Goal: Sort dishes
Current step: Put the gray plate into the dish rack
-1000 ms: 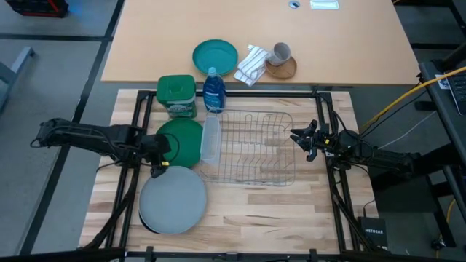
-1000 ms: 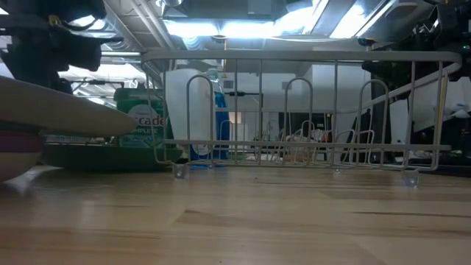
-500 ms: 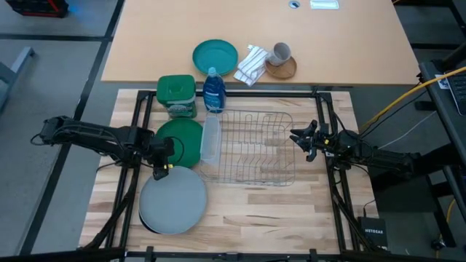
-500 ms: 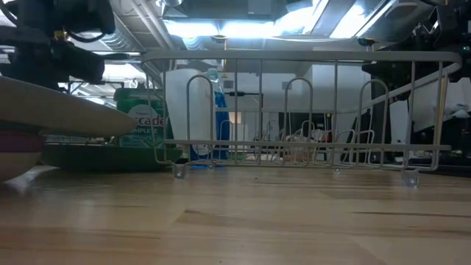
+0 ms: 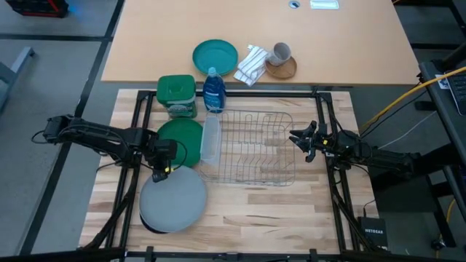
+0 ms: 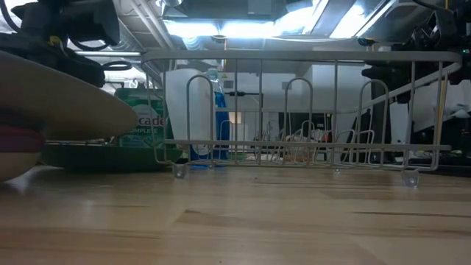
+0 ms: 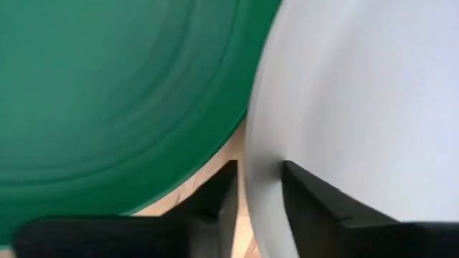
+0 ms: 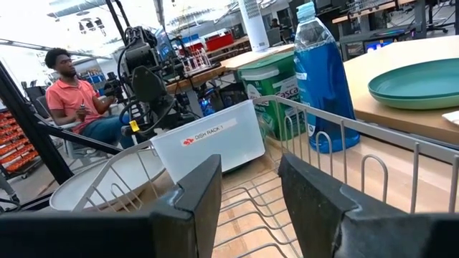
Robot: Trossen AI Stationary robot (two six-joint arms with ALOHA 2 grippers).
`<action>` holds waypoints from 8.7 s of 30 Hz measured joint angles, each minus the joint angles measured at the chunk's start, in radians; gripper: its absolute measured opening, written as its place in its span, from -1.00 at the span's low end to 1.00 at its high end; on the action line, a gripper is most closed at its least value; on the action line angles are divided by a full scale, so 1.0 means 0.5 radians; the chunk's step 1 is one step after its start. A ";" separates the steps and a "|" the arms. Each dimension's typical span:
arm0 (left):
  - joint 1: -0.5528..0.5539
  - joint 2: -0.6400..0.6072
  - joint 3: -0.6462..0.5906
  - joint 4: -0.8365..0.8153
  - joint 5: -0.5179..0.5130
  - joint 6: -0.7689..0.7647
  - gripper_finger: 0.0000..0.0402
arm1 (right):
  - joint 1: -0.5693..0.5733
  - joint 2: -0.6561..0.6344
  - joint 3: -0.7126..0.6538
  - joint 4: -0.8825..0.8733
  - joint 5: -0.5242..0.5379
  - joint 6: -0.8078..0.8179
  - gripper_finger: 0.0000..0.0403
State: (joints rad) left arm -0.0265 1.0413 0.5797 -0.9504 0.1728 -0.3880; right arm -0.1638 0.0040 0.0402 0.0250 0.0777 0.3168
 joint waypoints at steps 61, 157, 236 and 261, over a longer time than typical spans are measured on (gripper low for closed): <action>-0.091 -0.002 0.857 -0.778 -0.401 0.116 -1.00 | 0.000 0.000 0.000 0.213 -0.058 0.153 -0.27; 0.079 0.616 1.159 2.319 -0.753 2.409 -1.00 | 0.001 0.891 0.222 1.413 -0.588 -0.176 -0.27; 0.642 1.732 1.584 2.905 0.769 3.093 -0.84 | 0.000 0.891 0.220 1.429 -0.194 -0.869 -0.27; 0.502 1.731 1.584 2.947 0.763 2.921 -0.43 | 0.001 0.892 0.220 1.357 -0.231 -0.732 -0.27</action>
State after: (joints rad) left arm 0.2244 1.9068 1.3716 0.5229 0.5541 1.0725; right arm -0.1636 0.4498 0.1505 0.7036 -0.0376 -0.0494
